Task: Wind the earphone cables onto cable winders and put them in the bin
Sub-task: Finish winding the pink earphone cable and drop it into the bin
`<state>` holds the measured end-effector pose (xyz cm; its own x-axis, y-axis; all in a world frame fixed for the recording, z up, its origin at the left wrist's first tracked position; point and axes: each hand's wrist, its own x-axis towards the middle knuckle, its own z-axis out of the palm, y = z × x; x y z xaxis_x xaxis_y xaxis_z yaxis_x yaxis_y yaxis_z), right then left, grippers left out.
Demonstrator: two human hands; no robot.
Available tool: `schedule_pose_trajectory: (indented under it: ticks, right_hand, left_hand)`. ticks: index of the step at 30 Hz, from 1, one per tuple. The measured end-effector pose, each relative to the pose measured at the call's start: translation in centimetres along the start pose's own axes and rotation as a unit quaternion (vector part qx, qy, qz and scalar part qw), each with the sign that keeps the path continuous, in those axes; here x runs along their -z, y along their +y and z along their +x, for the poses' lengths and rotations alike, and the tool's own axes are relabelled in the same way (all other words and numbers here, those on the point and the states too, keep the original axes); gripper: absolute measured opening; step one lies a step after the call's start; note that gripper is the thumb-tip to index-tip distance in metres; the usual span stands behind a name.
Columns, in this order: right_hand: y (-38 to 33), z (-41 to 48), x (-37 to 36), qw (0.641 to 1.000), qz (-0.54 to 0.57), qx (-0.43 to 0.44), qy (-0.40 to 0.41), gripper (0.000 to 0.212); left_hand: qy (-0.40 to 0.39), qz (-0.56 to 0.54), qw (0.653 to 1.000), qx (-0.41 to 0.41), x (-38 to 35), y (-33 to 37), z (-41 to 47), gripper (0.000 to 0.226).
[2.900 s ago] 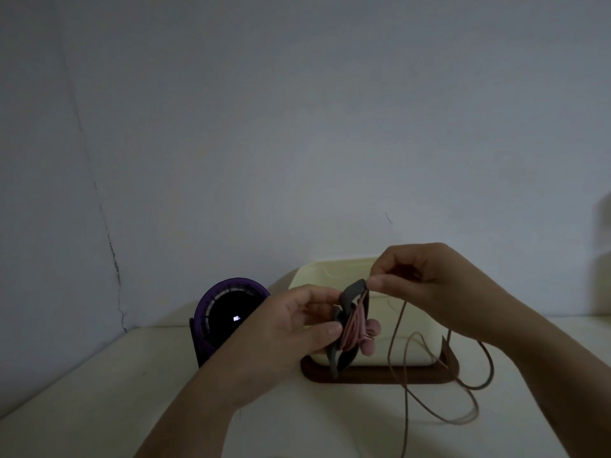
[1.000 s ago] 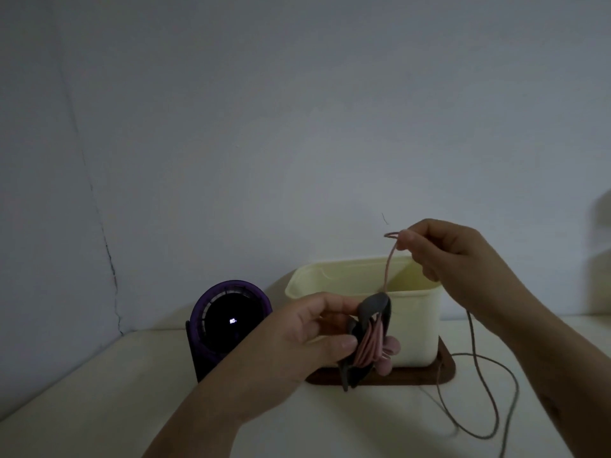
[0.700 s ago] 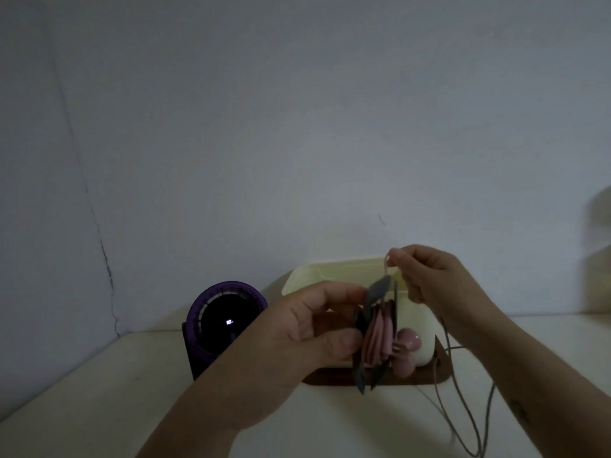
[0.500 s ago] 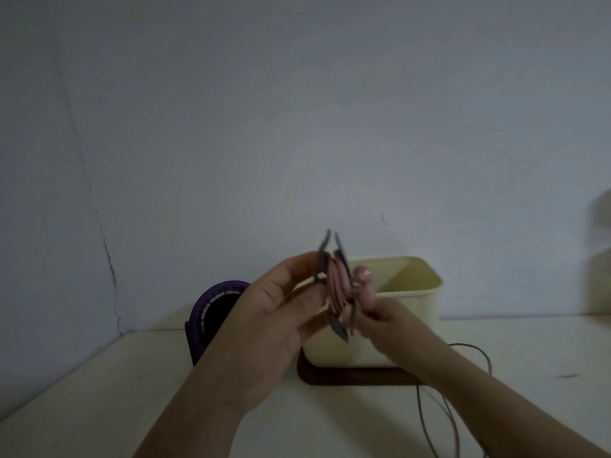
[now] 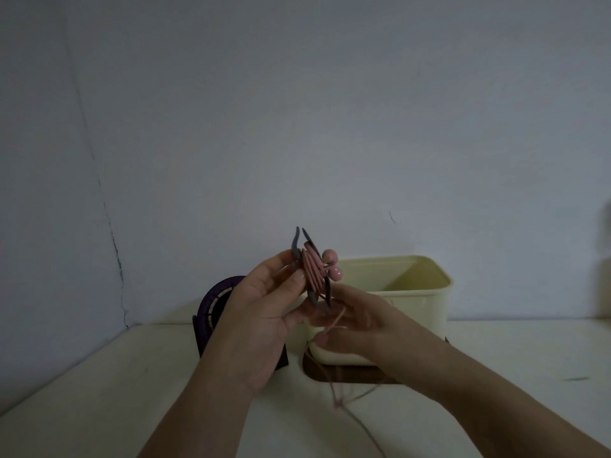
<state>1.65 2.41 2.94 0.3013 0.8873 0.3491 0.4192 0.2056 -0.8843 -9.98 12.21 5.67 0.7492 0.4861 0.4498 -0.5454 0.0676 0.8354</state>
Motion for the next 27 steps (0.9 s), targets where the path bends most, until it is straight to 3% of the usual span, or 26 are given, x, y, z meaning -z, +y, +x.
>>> schedule_pose_trajectory:
  ticks: [2,5,14,19,21,24,27]
  right_hand:
    - [-0.7,-0.2,-0.3,0.99,0.138,-0.006,-0.039,0.051]
    - [-1.2,-0.4,-0.1,0.947,0.306,-0.062,-0.075,0.054]
    - [-1.6,-0.4,1.6,0.907,0.394,-0.114,-0.099,0.055]
    - [-1.8,-0.6,1.3,0.944,0.31,-0.1,-0.06,0.017]
    - [-1.6,-0.5,1.2,0.968,0.237,-0.085,-0.017,0.013]
    - [-1.8,-0.4,1.1,0.997,-0.025,-0.033,0.06,0.018]
    - [-2.5,-0.9,0.9,0.968,-0.237,0.043,0.078,0.02]
  left_hand:
    - [0.011,-0.013,1.0,0.003,-0.2,0.0,0.0,0.032]
    - [0.026,-0.003,1.0,-0.001,-0.4,0.1,-0.1,0.031]
    - [0.045,0.011,0.999,-0.024,-1.3,0.7,-0.5,0.022]
    - [0.041,0.03,0.998,-0.036,-1.6,0.6,-0.6,0.022]
    - [0.051,0.021,0.998,-0.039,-1.4,0.6,-0.4,0.023]
    - [0.052,0.014,0.997,-0.048,-1.1,0.7,-0.3,0.029]
    - [0.062,0.012,0.997,-0.04,-0.9,0.6,-0.2,0.024]
